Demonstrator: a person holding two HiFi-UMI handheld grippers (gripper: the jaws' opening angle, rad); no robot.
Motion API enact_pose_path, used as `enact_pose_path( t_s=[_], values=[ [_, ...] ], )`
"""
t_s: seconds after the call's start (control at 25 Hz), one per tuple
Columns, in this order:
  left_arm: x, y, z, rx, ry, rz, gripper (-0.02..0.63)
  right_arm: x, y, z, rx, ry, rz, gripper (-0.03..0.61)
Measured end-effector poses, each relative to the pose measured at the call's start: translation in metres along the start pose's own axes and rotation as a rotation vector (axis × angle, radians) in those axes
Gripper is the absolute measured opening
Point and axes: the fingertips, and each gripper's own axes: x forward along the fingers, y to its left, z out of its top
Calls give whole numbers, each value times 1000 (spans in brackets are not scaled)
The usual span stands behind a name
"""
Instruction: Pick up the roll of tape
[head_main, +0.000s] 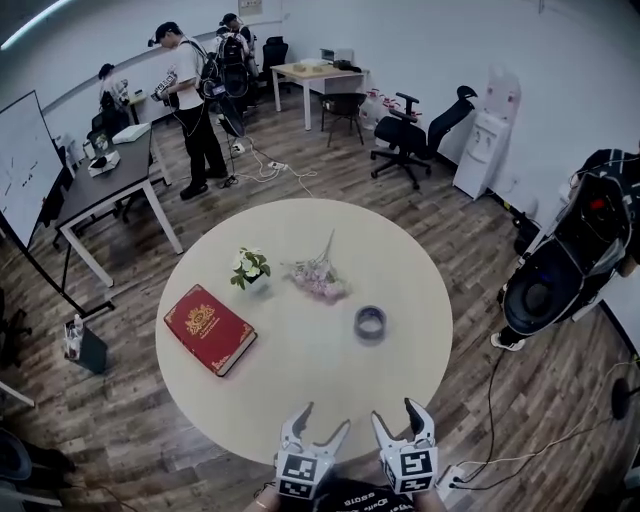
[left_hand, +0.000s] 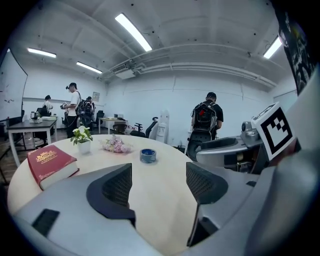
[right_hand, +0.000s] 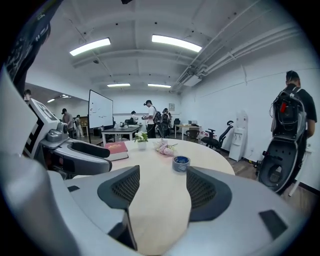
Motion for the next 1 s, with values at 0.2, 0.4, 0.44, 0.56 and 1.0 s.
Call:
enact_pose_path(
  t_s=[0.2, 0.4, 0.44, 0.56, 1.0],
  values=[
    [4, 26, -2, 20, 15, -12, 351, 23, -5, 4, 54, 13, -38, 295],
    [3, 45, 0, 4, 10, 16, 351, 51, -27, 23, 88, 24, -45, 295],
    [3, 47, 0, 1, 13, 21, 351, 59, -33, 28, 89, 33, -39, 295],
    [2, 52, -2, -12, 26, 41, 351, 83, -55, 44, 90, 60, -26, 295],
    [2, 71, 5, -62, 28, 154, 351, 185, -95, 71, -19, 193, 85, 276]
  ],
)
